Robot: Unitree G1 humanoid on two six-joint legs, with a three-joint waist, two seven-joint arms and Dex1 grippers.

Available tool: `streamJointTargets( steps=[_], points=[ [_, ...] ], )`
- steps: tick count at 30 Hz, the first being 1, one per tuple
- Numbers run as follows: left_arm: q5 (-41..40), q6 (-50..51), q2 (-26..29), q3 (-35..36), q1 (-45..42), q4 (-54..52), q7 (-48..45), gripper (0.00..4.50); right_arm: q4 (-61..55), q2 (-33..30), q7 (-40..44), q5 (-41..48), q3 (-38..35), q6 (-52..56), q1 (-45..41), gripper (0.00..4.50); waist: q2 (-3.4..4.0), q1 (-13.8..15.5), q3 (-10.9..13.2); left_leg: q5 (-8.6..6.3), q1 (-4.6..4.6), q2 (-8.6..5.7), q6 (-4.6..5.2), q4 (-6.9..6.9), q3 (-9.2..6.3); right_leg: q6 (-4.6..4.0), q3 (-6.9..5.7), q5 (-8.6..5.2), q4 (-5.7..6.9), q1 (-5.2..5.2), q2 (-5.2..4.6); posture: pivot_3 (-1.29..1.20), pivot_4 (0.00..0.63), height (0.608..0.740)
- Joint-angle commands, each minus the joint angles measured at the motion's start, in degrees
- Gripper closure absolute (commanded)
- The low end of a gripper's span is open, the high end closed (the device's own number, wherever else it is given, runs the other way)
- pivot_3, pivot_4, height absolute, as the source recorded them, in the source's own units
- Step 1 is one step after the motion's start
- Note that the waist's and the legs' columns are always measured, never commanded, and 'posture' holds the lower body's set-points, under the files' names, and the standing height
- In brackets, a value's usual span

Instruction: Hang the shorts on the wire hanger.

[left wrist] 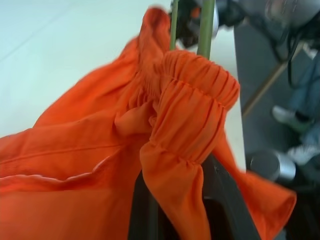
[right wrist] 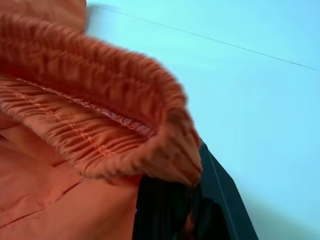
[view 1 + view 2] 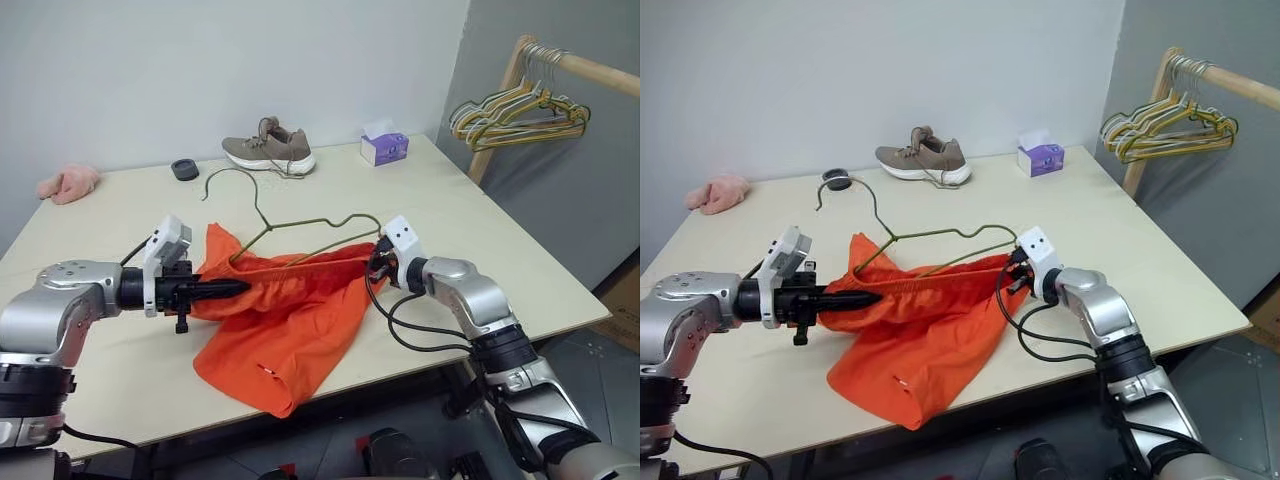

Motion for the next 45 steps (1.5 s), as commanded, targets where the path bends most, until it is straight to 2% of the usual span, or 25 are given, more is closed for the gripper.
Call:
streamJointTargets(
  steps=[1, 10, 15, 22, 29, 33, 40, 45],
  points=[
    [3.28, -4.07, 2.58, -0.71, -1.23, 3.81, -2.19, 4.50, -3.10, -2.16, -0.17, 0.67, -3.30, 0.92, 0.11, 4.48, 0.00, 0.00, 0.00, 0.00, 0.00, 0.00, 0.00, 0.00, 0.01, 0.00, 0.00, 0.00, 0.00, 0.00, 0.00, -0.29, 0.000, 0.740],
    [8.26, -9.35, 3.60, -4.07, -2.12, 8.50, -4.45, 4.50, -9.46, -4.45, 0.82, 1.62, -2.06, 3.28, 1.39, 4.48, 0.01, 0.03, 0.01, 0.00, -0.02, 0.03, 0.00, -0.01, -0.01, 0.00, 0.00, 0.00, 0.00, -0.03, -0.01, -0.30, 0.000, 0.740],
    [12.09, -13.69, 2.61, -5.59, -3.84, 12.03, -2.46, 4.50, -12.84, -5.89, 1.67, 0.44, 0.24, 3.33, 1.69, 4.48, 0.01, -0.05, 0.01, 0.00, -0.01, 0.03, 0.00, -0.01, -0.01, 0.00, 0.00, 0.00, 0.00, -0.04, -0.02, -0.30, 0.000, 0.740],
    [15.66, -18.59, -0.39, -8.65, -5.69, 11.65, -0.49, 4.50, -18.46, -8.07, 2.40, -3.80, 6.98, 1.95, -0.18, 4.48, 0.01, 0.00, 0.01, 0.00, -0.03, 0.05, 0.00, -0.01, -0.02, 0.01, 0.00, 0.00, -0.01, -0.05, -0.07, -0.31, 0.000, 0.740],
    [19.74, -20.95, -5.56, -12.35, -9.69, 10.85, 2.29, 4.50, -19.72, -9.04, 4.15, -9.27, 13.13, -1.19, -2.89, 4.48, 0.00, 0.01, 0.00, 0.00, -0.04, 0.03, 0.01, 0.01, -0.04, 0.01, -0.03, 0.00, 0.00, -0.04, -0.08, -0.31, 0.000, 0.740],
    [22.07, -22.48, -6.74, -14.43, -10.81, 11.25, 2.28, 4.50, -20.32, -9.97, 5.10, -12.79, 15.70, -4.00, -4.20, 4.48, -0.01, -0.41, -0.01, 0.00, -0.04, 0.03, 0.00, 0.00, -0.06, 0.02, -0.05, 0.00, -0.01, -0.03, -0.06, -0.32, 0.000, 0.740],
    [22.71, -24.83, -5.25, -13.91, -10.91, 13.65, 0.08, 4.50, -18.87, -12.95, 6.42, -14.67, 13.09, -5.66, -3.00, 4.48, -0.03, -0.90, -0.01, 0.00, -0.06, 0.03, 0.00, 0.00, -0.05, 0.02, -0.04, 0.00, -0.03, -0.03, -0.09, -0.33, 0.000, 0.740],
    [23.13, -25.72, -4.85, -13.74, -10.30, 13.92, -0.27, 4.50, -16.80, -17.59, 8.15, -15.75, 12.20, -8.78, -1.73, 4.48, -0.03, -0.89, -0.01, 0.00, -0.05, 0.03, 0.00, 0.00, -0.06, 0.02, -0.06, 0.00, -0.03, -0.02, -0.09, -0.33, 0.000, 0.740]
  ],
)
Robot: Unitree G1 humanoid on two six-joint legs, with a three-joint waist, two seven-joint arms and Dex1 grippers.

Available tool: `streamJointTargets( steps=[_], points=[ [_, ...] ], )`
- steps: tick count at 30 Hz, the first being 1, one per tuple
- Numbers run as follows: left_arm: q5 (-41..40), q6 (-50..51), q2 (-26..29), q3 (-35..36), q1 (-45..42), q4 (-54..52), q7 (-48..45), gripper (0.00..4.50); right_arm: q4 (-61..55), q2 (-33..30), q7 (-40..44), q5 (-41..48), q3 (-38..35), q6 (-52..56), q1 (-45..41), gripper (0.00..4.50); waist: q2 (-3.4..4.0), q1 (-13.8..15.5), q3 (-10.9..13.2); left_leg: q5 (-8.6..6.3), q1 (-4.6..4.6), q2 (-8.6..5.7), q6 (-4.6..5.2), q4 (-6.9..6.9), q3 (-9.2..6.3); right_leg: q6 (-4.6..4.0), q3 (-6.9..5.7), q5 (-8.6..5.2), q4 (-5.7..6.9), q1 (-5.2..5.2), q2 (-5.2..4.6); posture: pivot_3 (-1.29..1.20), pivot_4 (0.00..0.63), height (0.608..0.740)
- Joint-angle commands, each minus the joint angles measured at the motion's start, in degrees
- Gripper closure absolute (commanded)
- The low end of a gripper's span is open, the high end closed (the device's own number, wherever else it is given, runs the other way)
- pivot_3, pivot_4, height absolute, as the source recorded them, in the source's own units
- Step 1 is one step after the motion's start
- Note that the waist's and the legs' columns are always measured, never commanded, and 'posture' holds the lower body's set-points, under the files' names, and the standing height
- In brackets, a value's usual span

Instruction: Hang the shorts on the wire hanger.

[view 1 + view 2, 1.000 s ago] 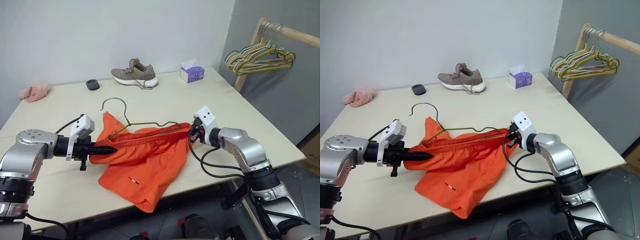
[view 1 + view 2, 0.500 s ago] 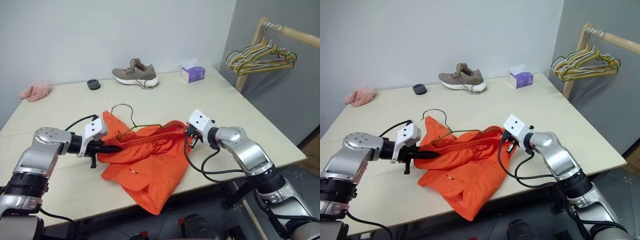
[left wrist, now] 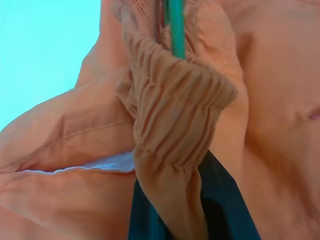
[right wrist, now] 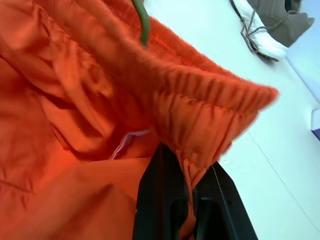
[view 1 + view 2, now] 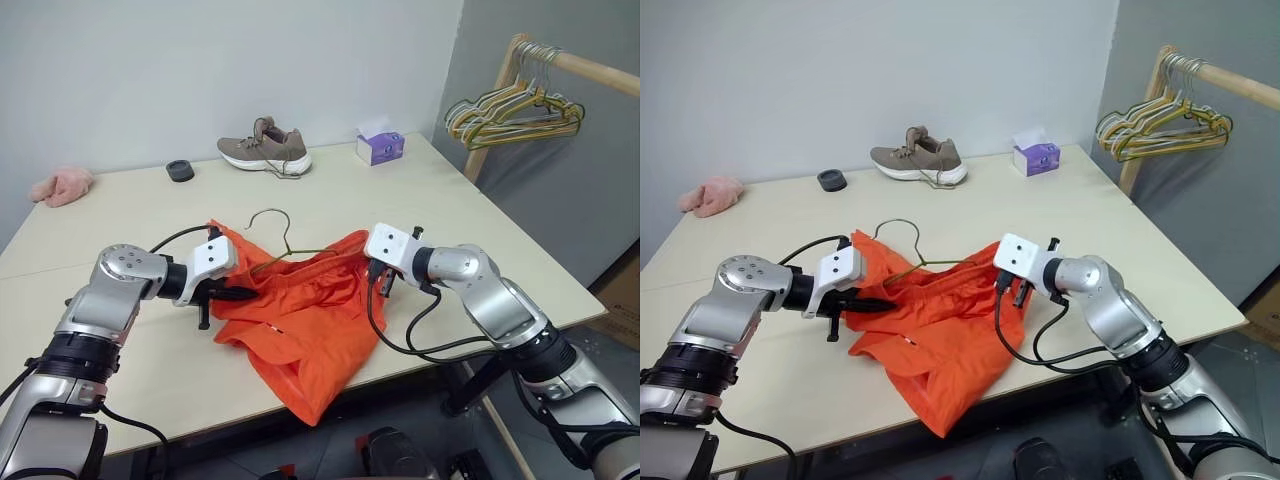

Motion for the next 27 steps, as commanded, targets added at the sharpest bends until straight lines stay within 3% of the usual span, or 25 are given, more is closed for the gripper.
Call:
streamJointTargets(
  steps=[1, 8, 17, 24, 27],
  points=[
    [0.39, -1.29, 1.11, 0.93, -0.25, 0.20, -0.33, 4.50, 0.47, -3.50, 1.63, -1.38, -3.10, -3.02, -0.06, 4.48, 0.00, 0.01, 0.00, 0.00, 0.00, 0.00, 0.00, 0.00, 0.01, 0.00, 0.01, 0.00, -0.01, 0.01, 0.00, -0.33, 0.000, 0.740],
    [2.35, -3.07, 0.64, -0.58, -0.27, 0.88, -0.13, 4.50, -0.25, -6.90, 4.74, -5.44, -0.94, -10.25, -2.80, 4.48, 0.00, -0.40, 0.00, 0.00, 0.02, 0.00, 0.00, 0.01, 0.01, 0.00, 0.00, 0.00, 0.01, 0.01, 0.00, -0.33, 0.000, 0.740],
    [3.98, -3.79, -1.31, -1.80, -1.26, 1.09, 0.65, 4.50, -2.04, -5.94, 8.01, -11.53, 1.65, -17.06, -5.48, 4.48, -0.02, -1.31, -0.01, 0.00, 0.00, 0.00, 0.00, 0.02, -0.01, 0.00, -0.01, 0.00, 0.00, 0.03, -0.02, -0.33, 0.000, 0.740],
    [5.01, -3.84, -2.90, -1.96, -1.66, 1.22, 1.79, 4.50, -5.74, -3.50, 12.02, -11.36, 2.21, -18.71, -5.61, 4.48, -0.01, -1.44, -0.01, 0.00, 0.02, 0.01, 0.00, 0.03, -0.02, 0.00, -0.03, 0.00, 0.03, 0.04, -0.02, -0.33, 0.000, 0.740],
    [5.54, -4.26, -3.47, -2.11, -1.99, 1.40, 2.07, 4.50, -7.97, -2.77, 14.23, -10.58, 1.83, -17.00, -4.64, 3.91, -0.02, -1.42, -0.01, 0.00, 0.03, 0.01, 0.00, 0.03, -0.03, 0.01, -0.03, 0.00, 0.04, 0.06, -0.02, -0.33, 0.000, 0.740]
  ],
)
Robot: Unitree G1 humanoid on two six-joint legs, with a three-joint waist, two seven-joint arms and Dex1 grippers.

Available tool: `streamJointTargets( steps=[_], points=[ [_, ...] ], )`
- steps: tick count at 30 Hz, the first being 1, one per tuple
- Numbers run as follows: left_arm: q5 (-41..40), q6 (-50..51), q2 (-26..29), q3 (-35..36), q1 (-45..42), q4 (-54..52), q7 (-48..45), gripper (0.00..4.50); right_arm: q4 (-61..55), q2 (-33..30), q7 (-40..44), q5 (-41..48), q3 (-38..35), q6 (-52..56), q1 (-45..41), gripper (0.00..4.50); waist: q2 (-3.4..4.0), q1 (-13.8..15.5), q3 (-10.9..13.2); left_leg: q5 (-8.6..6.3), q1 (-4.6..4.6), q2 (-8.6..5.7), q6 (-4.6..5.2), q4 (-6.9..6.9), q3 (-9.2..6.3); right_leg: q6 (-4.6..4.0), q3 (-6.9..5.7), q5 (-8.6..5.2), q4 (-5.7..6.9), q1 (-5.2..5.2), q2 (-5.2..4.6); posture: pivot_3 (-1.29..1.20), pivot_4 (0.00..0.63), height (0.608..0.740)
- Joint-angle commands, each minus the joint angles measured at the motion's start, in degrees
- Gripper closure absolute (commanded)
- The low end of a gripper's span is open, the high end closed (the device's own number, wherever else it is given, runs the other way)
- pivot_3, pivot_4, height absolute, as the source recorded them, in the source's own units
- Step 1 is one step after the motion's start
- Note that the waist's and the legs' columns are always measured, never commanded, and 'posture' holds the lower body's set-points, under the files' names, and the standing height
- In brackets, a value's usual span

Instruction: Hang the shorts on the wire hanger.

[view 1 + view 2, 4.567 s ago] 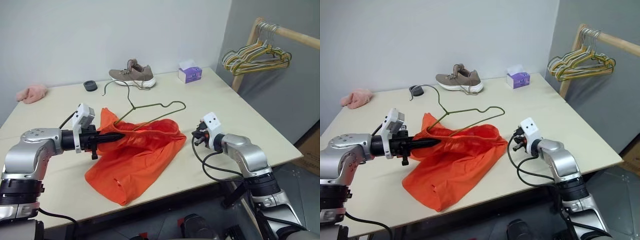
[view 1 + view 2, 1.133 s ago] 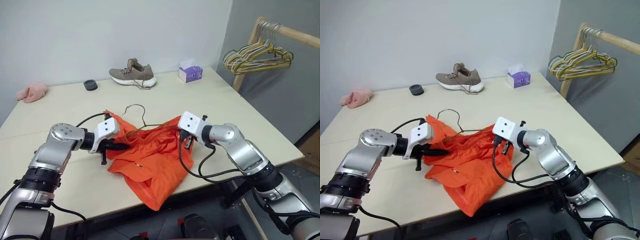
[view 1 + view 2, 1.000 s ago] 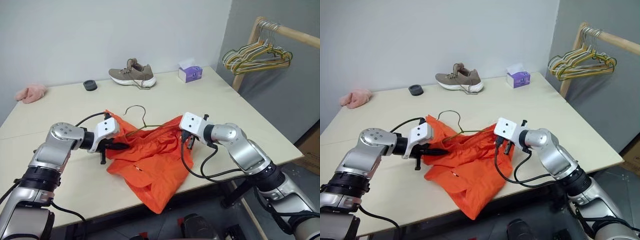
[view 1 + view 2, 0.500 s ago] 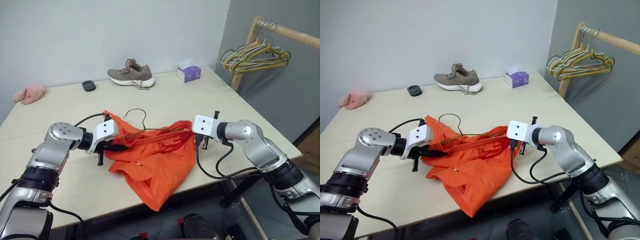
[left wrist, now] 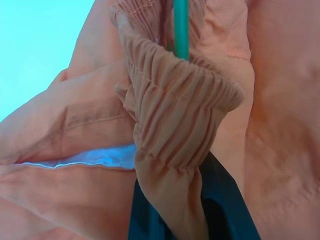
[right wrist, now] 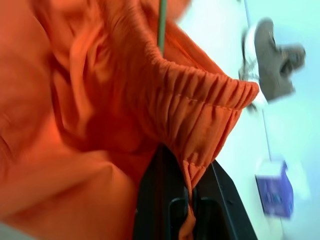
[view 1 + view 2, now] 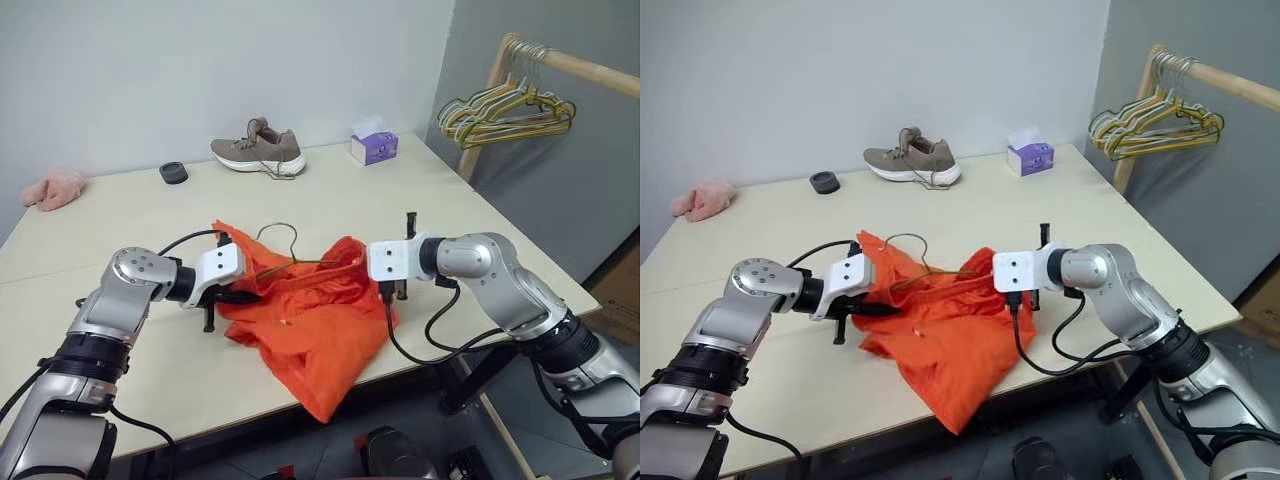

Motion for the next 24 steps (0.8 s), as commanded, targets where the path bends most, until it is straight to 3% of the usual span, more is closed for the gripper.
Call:
streamJointTargets(
  steps=[1, 10, 17, 24],
  points=[
    [0.87, -1.20, -0.40, -0.49, -1.62, -0.25, 0.53, 4.50, -4.83, 0.67, 2.43, 1.27, -1.62, 1.27, -0.67, 3.61, -0.01, 0.00, 0.00, 0.00, 0.00, 0.00, 0.00, 0.01, 0.00, 0.00, 0.00, 0.00, 0.00, 0.00, 0.00, -0.33, 0.000, 0.740],
    [0.00, -1.81, -1.85, 0.04, -1.27, -1.98, 0.66, 4.50, -6.80, -2.51, 5.69, 2.45, -4.09, 9.65, 3.03, 0.53, -0.06, 0.03, -0.04, 0.00, 0.00, -0.01, 0.00, 0.05, -0.02, 0.01, -0.02, 0.00, 0.00, 0.04, -0.01, -0.34, 0.000, 0.740],
    [-0.24, -2.06, -1.56, -0.44, -0.91, -3.86, -1.10, 4.50, -7.03, -5.07, 7.59, 3.48, -4.02, 13.47, 6.62, 0.53, -0.07, -0.24, -0.04, 0.00, 0.01, 0.00, 0.00, 0.04, 0.00, 0.01, -0.02, 0.00, -0.02, 0.04, -0.01, -0.34, 0.000, 0.740],
    [0.52, -3.24, -1.78, -1.12, -1.27, -4.06, -2.10, 4.50, -3.86, -2.17, 7.41, 3.35, -2.44, 14.88, 5.92, 0.53, -0.08, -0.31, -0.05, 0.00, 0.04, 0.00, 0.00, 0.05, -0.02, 0.01, -0.05, 0.00, 0.01, 0.06, -0.01, -0.35, 0.000, 0.740]
  ],
)
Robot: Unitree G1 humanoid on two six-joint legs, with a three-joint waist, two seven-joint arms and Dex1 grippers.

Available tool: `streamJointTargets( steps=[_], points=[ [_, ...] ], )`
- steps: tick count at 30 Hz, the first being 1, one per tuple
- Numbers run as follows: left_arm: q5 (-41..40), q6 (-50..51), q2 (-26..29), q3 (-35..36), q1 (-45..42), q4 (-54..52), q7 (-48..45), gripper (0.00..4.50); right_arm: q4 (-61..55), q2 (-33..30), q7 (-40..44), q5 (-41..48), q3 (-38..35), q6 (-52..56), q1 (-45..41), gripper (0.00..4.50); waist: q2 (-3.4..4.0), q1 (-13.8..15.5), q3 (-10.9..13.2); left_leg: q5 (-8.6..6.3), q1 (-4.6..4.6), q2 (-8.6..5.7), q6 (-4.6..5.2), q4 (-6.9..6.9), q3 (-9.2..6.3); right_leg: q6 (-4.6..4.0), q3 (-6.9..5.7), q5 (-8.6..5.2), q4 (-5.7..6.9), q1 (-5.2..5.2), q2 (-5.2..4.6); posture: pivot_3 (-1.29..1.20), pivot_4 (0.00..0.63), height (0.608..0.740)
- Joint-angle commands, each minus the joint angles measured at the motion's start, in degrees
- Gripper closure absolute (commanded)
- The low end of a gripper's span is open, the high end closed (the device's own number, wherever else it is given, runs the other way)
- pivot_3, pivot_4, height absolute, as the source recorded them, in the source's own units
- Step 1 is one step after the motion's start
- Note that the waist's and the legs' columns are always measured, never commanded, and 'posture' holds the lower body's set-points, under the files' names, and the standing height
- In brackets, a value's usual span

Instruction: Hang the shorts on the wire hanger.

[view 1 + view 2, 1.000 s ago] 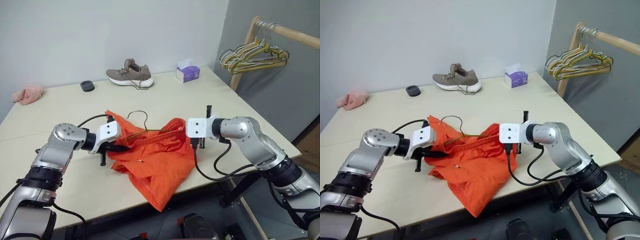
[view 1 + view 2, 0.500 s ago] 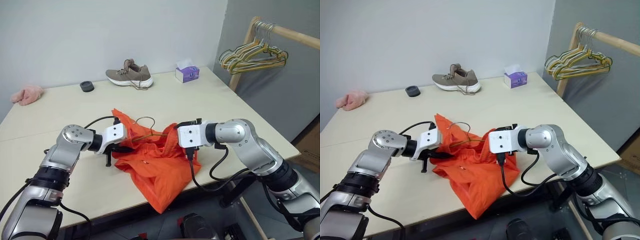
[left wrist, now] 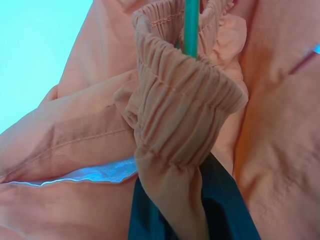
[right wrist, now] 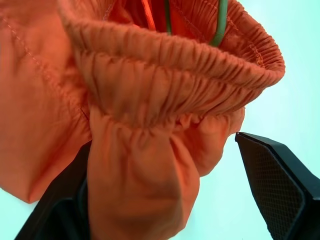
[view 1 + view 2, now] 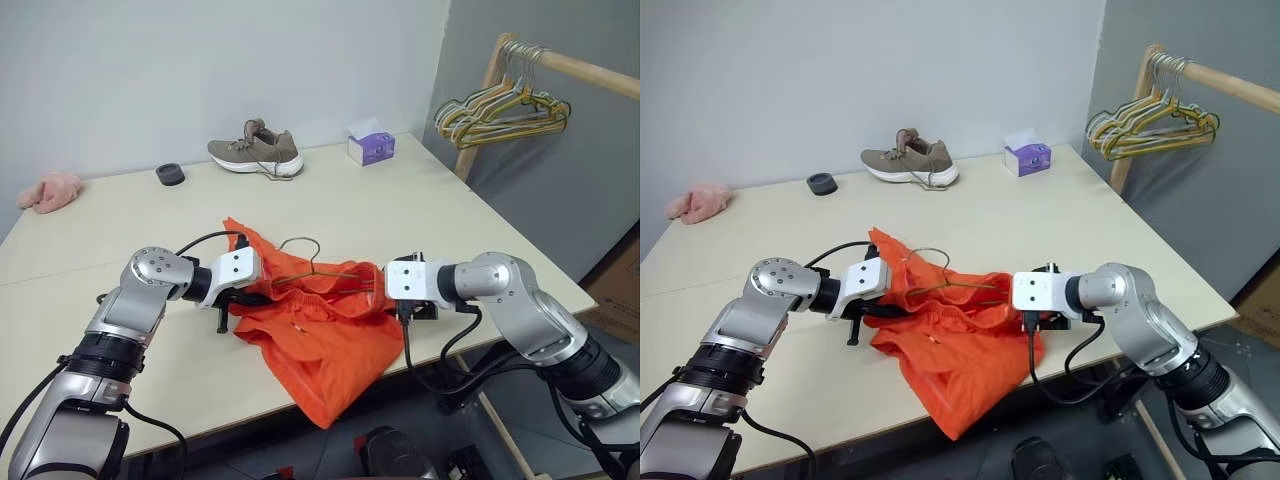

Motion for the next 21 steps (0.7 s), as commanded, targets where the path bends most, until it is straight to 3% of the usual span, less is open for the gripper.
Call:
streamJointTargets(
  steps=[1, 8, 19, 21],
  points=[
    [-0.09, -1.15, 0.19, -0.55, -0.98, -1.76, -0.54, 4.50, 1.90, 1.66, 0.00, 0.26, 0.30, -0.21, -2.03, 0.53, 0.00, 0.01, 0.00, 0.00, 0.00, 0.00, 0.00, 0.00, 0.00, 0.00, 0.00, 0.00, 0.00, 0.01, 0.00, -0.35, 0.000, 0.740],
    [-0.16, -1.13, -0.15, -1.57, -1.11, -2.80, -1.18, 4.50, 11.56, 6.51, 2.65, 0.89, 3.46, -2.75, -6.49, 0.53, 0.00, -0.17, 0.00, 0.00, 0.00, 0.00, 0.00, 0.01, 0.01, 0.00, 0.01, 0.00, -0.01, 0.00, 0.00, -0.35, 0.000, 0.740],
    [-2.27, 0.00, -1.73, -0.29, -0.84, -3.54, 0.65, 4.50, 14.73, 8.64, 5.35, 2.02, 3.17, -4.95, -8.73, 4.16, 0.00, -0.08, 0.00, 0.00, -0.01, -0.01, 0.00, 0.02, -0.02, 0.01, -0.01, 0.00, -0.02, 0.02, -0.01, -0.34, 0.000, 0.740],
    [-3.53, 1.31, -1.86, 0.08, -0.64, -3.77, 0.12, 3.98, 14.45, 8.64, 5.41, 2.33, 2.72, -4.57, -8.73, 4.50, 0.00, -0.07, 0.00, 0.00, 0.00, -0.01, 0.00, 0.02, -0.02, 0.01, -0.01, 0.01, 0.00, 0.02, -0.01, -0.35, 0.000, 0.740]
  ],
)
